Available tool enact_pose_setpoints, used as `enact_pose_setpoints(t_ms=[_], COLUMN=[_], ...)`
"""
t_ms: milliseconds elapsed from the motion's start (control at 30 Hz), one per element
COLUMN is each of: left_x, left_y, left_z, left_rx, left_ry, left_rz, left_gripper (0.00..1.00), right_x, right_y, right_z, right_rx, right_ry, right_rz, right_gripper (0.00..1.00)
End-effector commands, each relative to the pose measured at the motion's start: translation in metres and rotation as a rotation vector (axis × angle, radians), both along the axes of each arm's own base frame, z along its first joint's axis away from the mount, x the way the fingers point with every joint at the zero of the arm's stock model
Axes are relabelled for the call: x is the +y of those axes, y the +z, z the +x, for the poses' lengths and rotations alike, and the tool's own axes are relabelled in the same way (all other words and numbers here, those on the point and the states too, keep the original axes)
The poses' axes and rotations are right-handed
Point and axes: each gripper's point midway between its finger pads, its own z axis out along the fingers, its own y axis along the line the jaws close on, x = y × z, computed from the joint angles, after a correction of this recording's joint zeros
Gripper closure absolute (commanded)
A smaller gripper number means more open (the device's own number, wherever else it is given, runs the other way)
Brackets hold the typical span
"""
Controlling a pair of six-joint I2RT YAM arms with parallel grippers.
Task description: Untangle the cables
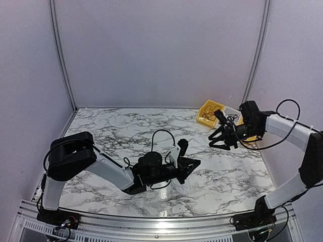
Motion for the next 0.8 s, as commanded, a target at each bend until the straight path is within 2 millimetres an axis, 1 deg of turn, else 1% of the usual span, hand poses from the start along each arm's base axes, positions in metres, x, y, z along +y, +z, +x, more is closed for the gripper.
enact_pose_setpoints(t_ms=[0, 133, 267, 400, 500, 533, 633, 667, 733, 767], left_x=[-0.006, -0.011, -0.013, -0.016, -0.017, -0.018, -0.018, -0.019, -0.02, -0.02], left_y=[0.005, 0.007, 0.008, 0.008, 0.007, 0.008, 0.008, 0.006, 0.004, 0.003], left_z=[-0.004, -0.003, -0.002, -0.002, -0.003, -0.004, -0.003, -0.003, -0.002, -0.002], left_rx=[-0.023, -0.02, -0.021, -0.02, -0.019, -0.019, -0.016, -0.014, -0.01, -0.007], left_ry=[-0.035, -0.042, -0.042, -0.05, -0.055, -0.056, -0.056, -0.055, -0.054, -0.052], left_rz=[-0.006, -0.01, -0.007, -0.001, 0.001, 0.0, 0.001, 0.004, 0.005, 0.006], left_gripper=[0.98, 0.98, 0.98, 0.98, 0.98, 0.98, 0.98, 0.98, 0.98, 0.95], right_x=[0.039, 0.06, 0.074, 0.083, 0.086, 0.086, 0.088, 0.088, 0.089, 0.089], right_y=[0.005, -0.001, -0.002, 0.003, 0.0, -0.002, -0.003, -0.002, 0.002, 0.004], right_z=[-0.039, -0.05, -0.064, -0.078, -0.079, -0.079, -0.079, -0.079, -0.078, -0.079], right_rx=[0.103, 0.142, 0.182, 0.207, 0.22, 0.228, 0.242, 0.244, 0.244, 0.24], right_ry=[0.166, 0.242, 0.32, 0.384, 0.391, 0.392, 0.399, 0.403, 0.406, 0.409], right_rz=[0.062, 0.06, 0.077, 0.124, 0.119, 0.119, 0.129, 0.136, 0.148, 0.155], right_gripper=[0.47, 0.47, 0.46, 0.46, 0.49, 0.51, 0.68, 0.75, 0.93, 1.0])
